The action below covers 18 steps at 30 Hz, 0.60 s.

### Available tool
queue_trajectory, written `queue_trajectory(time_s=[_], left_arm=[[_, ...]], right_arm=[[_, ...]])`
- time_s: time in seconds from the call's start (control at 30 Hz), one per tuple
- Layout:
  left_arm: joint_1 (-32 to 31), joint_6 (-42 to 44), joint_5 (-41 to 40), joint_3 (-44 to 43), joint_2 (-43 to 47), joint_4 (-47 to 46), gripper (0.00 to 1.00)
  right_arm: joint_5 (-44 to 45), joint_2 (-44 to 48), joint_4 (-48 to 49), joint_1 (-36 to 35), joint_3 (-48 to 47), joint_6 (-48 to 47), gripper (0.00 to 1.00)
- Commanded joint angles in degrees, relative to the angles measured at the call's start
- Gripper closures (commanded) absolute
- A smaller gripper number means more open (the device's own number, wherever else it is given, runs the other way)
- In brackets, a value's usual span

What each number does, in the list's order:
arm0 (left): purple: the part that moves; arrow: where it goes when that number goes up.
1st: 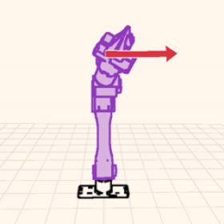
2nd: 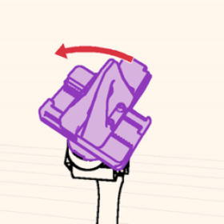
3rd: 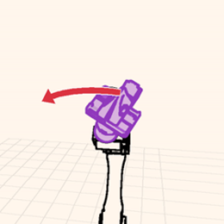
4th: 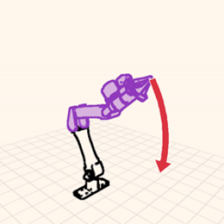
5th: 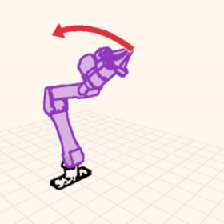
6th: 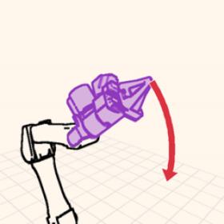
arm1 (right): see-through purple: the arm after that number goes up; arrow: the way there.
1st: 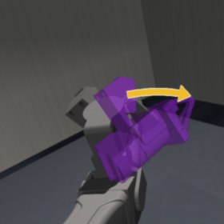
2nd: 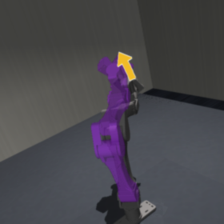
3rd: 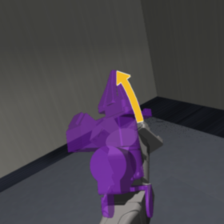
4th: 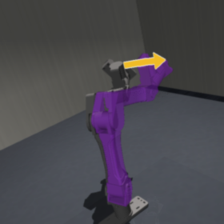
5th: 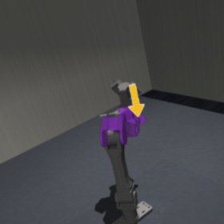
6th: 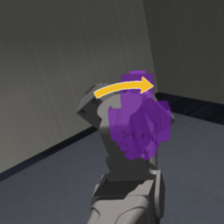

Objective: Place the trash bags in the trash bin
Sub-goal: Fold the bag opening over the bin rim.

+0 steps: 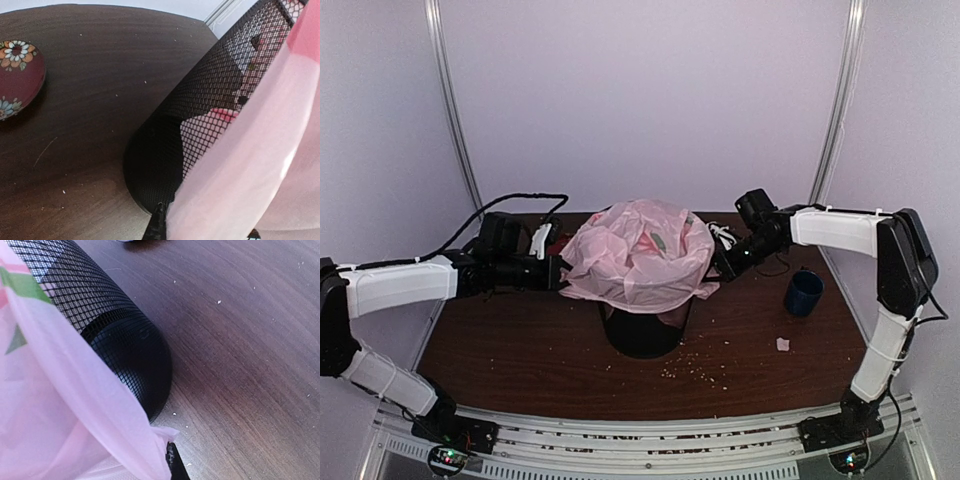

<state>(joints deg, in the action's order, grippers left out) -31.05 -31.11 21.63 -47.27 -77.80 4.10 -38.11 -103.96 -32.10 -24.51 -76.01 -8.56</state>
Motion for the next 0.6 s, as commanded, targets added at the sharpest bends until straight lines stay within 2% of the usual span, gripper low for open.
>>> queue_trajectory(time_s=[0.0, 0.07, 0.1, 0.17, 0.23, 0.3, 0.37, 0.47, 0.57], left_arm=[[-0.44, 0.17, -0.96, 4.91, 1.60, 3.41, 1.00], [-1.20, 1.15, 0.30, 4.27, 4.00, 3.24, 0.88], [-1.27, 1.67, 0.91, 3.77, 5.75, 3.69, 0.76], [-1.24, 2.44, -0.76, 1.99, 7.94, 6.92, 0.62], [-1.21, 3.86, -1.60, 0.05, 11.60, 10.34, 0.48], [-1.23, 4.40, -3.11, -1.61, 15.03, 12.81, 0.40], [-1.13, 5.04, -4.22, -3.25, 17.71, 14.58, 0.33], [-1.16, 6.35, -5.40, -6.55, 18.99, 18.54, 0.28], [-1.17, 7.83, -5.26, -9.20, 20.03, 21.12, 0.26]], right_arm=[[10.28, 0.98, -3.72, 0.83, 4.24, -1.59, 1.00], [10.11, 2.39, -3.90, 0.78, 4.54, -2.31, 1.00], [8.97, 3.23, -4.25, 0.83, 4.55, -3.05, 1.00], [6.84, 5.69, -5.37, 0.94, 4.04, -3.94, 0.98], [2.95, 8.33, -9.40, 1.09, 1.36, -6.88, 0.80], [2.65, 11.25, -14.04, 1.13, -2.26, -8.17, 0.57], [3.34, 14.06, -16.10, 1.17, -5.21, -8.88, 0.44], [5.29, 16.07, -19.09, 1.05, -8.22, -9.75, 0.33], [6.13, 15.95, -23.19, 1.05, -11.72, -11.31, 0.27]])
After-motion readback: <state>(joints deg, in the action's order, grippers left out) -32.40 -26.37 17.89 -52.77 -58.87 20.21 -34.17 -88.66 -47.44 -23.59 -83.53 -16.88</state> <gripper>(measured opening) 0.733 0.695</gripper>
